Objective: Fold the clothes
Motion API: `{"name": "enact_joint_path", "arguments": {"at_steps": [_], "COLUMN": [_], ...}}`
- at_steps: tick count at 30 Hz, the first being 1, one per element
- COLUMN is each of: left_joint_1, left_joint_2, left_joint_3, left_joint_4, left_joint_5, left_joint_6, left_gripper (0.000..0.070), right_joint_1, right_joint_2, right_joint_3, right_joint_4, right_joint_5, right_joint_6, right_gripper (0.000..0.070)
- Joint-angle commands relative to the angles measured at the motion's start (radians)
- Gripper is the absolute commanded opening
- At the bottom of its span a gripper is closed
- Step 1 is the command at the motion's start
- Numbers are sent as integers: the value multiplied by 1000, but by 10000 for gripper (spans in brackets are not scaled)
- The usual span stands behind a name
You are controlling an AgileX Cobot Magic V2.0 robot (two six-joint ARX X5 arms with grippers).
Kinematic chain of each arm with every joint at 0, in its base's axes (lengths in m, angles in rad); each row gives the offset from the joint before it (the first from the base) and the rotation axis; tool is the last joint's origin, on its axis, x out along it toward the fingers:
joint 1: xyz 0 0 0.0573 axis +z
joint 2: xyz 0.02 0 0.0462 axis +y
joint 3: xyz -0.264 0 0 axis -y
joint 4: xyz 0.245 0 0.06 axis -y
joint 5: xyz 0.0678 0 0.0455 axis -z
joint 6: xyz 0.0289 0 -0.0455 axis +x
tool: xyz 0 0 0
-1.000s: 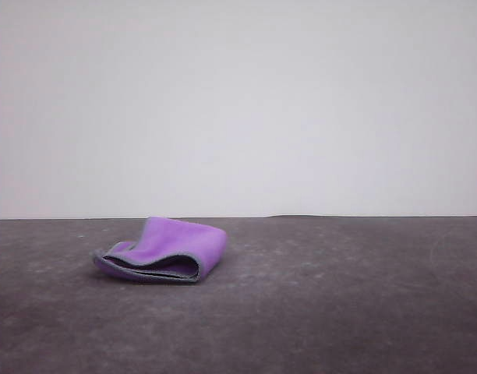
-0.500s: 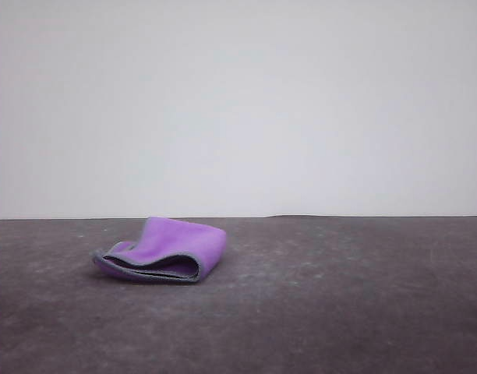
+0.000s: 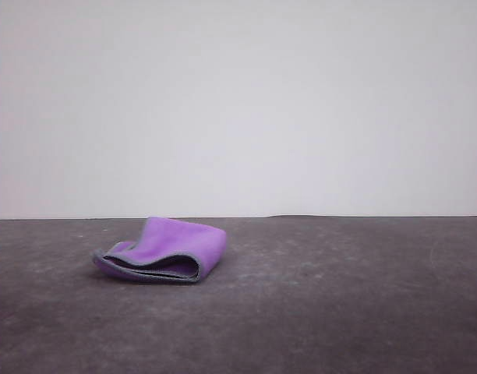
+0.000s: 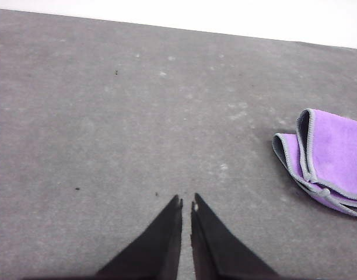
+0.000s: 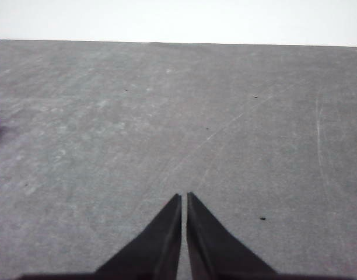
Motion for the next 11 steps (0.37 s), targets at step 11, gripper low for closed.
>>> {"name": "enact_joint_path", "arguments": {"at_steps": [11], "left_joint_1": [1], "left_joint_2": [-1], "left_joint_3": [-20], "left_joint_4": [-8], "left_joint_5": [-5], "left_joint_6": [4], "left_gripper": [16], "right_joint_1": [2], "right_joint_2": [-2], "right_joint_3": [-9], "right_joint_4": [13], "right_joint_5": [1], "right_joint_6": [11], "right_gripper": [12]}}
